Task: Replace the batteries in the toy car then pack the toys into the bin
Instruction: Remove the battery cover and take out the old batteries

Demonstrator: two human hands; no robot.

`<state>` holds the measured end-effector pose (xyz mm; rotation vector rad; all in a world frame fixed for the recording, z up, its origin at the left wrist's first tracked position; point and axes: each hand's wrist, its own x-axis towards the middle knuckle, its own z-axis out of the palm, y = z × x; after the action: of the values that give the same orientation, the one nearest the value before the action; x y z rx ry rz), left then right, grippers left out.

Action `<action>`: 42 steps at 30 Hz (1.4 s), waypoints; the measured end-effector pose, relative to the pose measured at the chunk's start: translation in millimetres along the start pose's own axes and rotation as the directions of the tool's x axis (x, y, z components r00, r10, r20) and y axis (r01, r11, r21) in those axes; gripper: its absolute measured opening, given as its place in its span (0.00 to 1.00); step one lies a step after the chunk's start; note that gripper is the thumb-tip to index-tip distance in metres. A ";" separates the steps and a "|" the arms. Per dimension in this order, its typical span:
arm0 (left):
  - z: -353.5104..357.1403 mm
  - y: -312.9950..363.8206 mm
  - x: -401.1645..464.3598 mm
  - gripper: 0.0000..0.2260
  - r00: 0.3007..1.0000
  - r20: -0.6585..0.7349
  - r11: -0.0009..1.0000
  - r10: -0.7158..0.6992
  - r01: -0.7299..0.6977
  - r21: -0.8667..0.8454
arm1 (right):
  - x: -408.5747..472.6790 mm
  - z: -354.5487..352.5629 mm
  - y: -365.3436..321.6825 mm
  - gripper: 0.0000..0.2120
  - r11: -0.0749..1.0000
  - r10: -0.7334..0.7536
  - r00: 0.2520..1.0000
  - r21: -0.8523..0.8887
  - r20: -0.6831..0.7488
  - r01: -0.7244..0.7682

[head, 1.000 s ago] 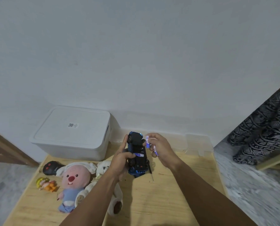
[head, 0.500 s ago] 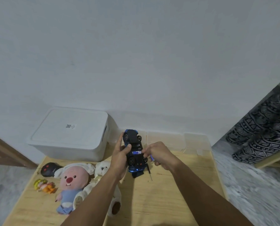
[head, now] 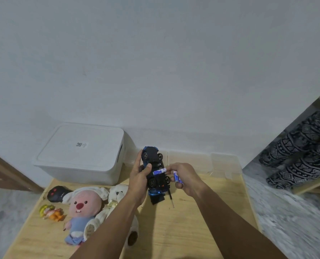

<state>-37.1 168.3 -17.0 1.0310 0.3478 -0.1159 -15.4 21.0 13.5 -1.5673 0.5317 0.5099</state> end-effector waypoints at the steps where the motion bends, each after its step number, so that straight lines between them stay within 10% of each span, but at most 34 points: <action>1: 0.4 -1.2 -0.3 0.24 1.000 -0.003 1.000 -0.005 0.005 -0.003 | -0.3 -0.1 0.8 0.08 1.000 -0.022 1.000 -0.002 -0.007 0.022; 12: 2.8 -3.6 -9.2 0.18 0.985 0.021 0.984 -0.174 0.172 0.043 | -12.1 -10.9 12.8 0.07 0.943 -0.061 0.997 0.323 -0.054 0.076; 23: 9.6 -14.2 -31.8 0.22 0.918 0.182 0.927 -0.352 0.369 -0.072 | -39.2 -49.4 25.6 0.10 0.546 0.064 0.992 0.828 0.108 -0.125; 34: 14.0 -46.4 -74.6 0.24 0.982 -0.058 0.911 -0.179 0.188 0.368 | -36.1 -92.5 39.1 0.11 0.680 0.153 0.986 0.717 0.062 -0.151; 38: 9.6 -77.9 -86.2 0.34 0.995 -0.089 0.700 -0.051 0.099 0.707 | -35.5 -106.5 50.8 0.10 0.746 0.192 0.980 0.640 0.052 -0.181; 42: 10.7 -105.1 -96.5 0.31 0.970 -0.230 0.118 0.083 0.219 0.968 | -33.1 -120.4 66.5 0.09 0.759 0.233 0.971 0.615 0.047 -0.212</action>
<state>-152.3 98.7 -65.6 2.4783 0.5502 -0.3575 -81.6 -101.4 -11.5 -0.8810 0.8246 0.4287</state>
